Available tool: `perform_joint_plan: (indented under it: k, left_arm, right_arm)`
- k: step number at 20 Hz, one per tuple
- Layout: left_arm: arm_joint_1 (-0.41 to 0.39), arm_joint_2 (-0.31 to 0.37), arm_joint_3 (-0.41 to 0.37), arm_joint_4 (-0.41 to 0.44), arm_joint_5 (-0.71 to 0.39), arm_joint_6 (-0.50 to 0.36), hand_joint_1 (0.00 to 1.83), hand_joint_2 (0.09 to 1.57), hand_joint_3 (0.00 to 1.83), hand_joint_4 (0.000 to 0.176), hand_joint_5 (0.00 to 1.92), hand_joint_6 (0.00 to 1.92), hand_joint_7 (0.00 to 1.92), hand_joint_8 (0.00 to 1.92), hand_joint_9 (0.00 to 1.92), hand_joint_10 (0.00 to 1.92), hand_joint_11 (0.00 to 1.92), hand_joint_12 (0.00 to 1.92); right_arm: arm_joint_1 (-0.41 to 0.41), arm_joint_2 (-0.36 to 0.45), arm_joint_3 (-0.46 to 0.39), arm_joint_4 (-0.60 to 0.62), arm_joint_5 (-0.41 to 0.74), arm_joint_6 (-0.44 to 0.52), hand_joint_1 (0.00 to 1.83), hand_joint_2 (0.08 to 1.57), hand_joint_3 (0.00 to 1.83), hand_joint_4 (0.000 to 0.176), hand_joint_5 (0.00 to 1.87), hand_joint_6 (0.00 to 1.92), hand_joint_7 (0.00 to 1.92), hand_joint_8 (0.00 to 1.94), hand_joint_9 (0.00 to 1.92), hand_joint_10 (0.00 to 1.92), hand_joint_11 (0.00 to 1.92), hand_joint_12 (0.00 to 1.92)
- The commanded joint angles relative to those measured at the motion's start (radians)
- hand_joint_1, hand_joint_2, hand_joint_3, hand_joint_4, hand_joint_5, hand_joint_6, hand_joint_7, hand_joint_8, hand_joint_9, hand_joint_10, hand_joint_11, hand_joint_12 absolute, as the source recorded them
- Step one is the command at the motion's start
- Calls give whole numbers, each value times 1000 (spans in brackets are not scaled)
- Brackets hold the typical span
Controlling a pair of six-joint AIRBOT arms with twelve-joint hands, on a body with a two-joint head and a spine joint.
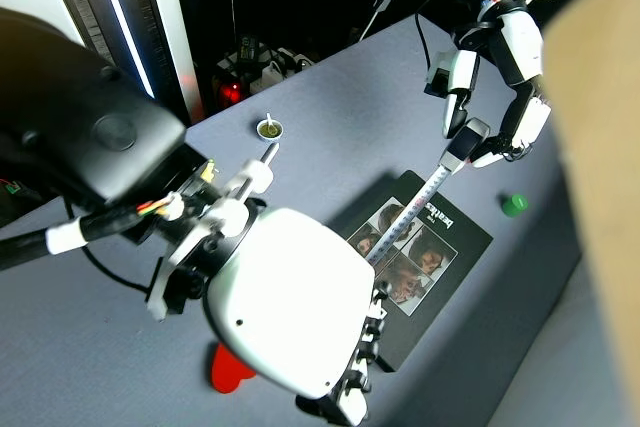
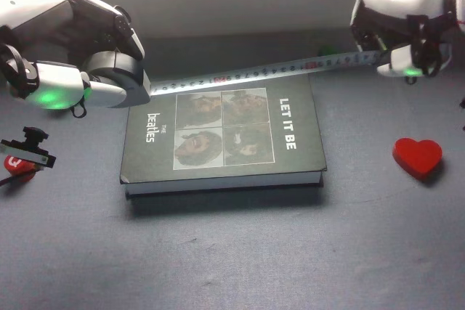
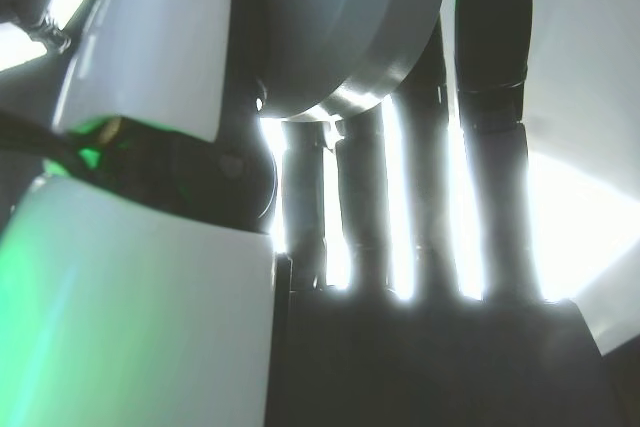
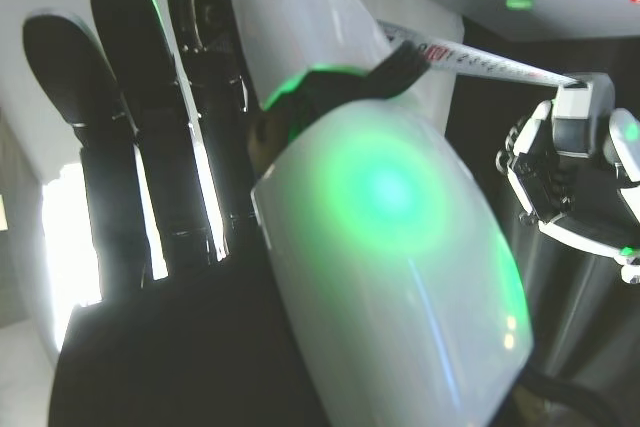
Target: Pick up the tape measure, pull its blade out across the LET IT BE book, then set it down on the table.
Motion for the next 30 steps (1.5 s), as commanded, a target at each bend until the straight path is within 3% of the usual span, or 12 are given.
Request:
perform_joint_plan:
  k: [1,30]
  left_arm:
    - [-10,8,10,-1,-113,3,1382,1099,0,0,913,897,1095,839,921,1232,862,1127]
    - [-7,8,7,4,-112,3,1382,1097,0,0,930,878,1112,825,904,1240,865,1128]
  right_arm:
    - [9,21,14,-65,38,-25,1202,1162,0,0,824,1141,969,1124,808,1018,666,1409]
    - [-6,79,76,-67,-18,-53,1200,1164,0,0,828,1139,960,1137,821,1033,701,1434]
